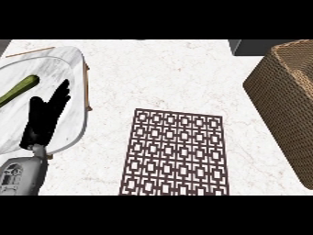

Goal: Pick the cupcake from the placemat and place it in the basket

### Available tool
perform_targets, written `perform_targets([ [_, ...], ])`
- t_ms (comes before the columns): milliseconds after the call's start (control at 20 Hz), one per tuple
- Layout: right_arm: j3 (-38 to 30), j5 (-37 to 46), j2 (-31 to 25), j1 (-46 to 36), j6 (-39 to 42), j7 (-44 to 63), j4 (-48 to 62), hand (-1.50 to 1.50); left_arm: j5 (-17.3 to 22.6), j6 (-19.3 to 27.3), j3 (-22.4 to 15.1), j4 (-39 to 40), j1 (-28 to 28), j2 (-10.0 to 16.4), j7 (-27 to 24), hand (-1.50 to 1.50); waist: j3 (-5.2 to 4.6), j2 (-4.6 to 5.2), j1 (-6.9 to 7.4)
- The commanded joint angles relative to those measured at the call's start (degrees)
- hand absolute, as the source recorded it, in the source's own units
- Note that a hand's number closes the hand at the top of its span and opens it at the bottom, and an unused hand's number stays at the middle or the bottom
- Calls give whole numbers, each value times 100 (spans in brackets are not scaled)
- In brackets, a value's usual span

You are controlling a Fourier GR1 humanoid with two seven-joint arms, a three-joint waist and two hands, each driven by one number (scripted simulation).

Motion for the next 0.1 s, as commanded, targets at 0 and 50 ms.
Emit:
perform_targets([
  [0,-542,-267,-759,429,320,-858,1130,-150,-53,42,-120,-101,110,-131,-46,0,9,12,27],
  [50,-754,-432,-990,560,559,-856,1194,-150,10,43,0,-57,136,-73,-6,0,7,3,-5],
])
